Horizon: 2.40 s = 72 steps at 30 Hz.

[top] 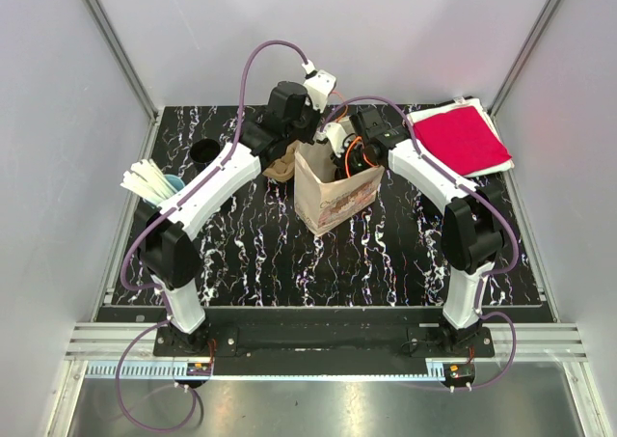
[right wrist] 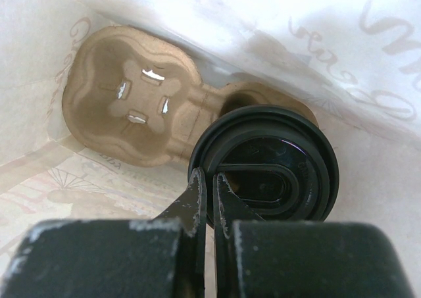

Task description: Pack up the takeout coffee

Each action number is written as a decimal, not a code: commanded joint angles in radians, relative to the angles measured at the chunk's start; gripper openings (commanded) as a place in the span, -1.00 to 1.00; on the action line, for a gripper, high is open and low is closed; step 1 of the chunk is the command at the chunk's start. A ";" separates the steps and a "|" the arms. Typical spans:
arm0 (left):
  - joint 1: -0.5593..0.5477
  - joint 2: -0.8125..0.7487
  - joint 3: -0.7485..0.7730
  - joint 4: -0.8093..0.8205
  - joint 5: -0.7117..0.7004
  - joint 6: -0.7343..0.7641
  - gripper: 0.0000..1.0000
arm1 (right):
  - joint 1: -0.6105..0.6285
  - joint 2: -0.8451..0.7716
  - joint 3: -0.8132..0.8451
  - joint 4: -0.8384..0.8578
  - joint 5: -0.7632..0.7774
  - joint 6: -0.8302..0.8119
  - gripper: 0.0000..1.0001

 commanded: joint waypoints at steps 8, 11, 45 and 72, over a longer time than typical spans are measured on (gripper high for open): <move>-0.013 -0.046 -0.012 0.023 0.015 0.019 -1.00 | 0.006 0.044 -0.006 -0.058 0.005 -0.015 -0.82; -0.013 -0.046 -0.012 0.025 0.015 0.017 -1.00 | 0.007 0.028 -0.008 -0.058 0.004 -0.013 -0.63; -0.021 -0.036 -0.008 0.020 0.029 0.023 -0.85 | 0.007 -0.245 0.053 -0.082 0.010 0.018 0.79; -0.036 -0.024 0.069 0.011 0.282 0.040 -0.10 | 0.009 -0.443 0.081 0.019 0.226 0.076 0.79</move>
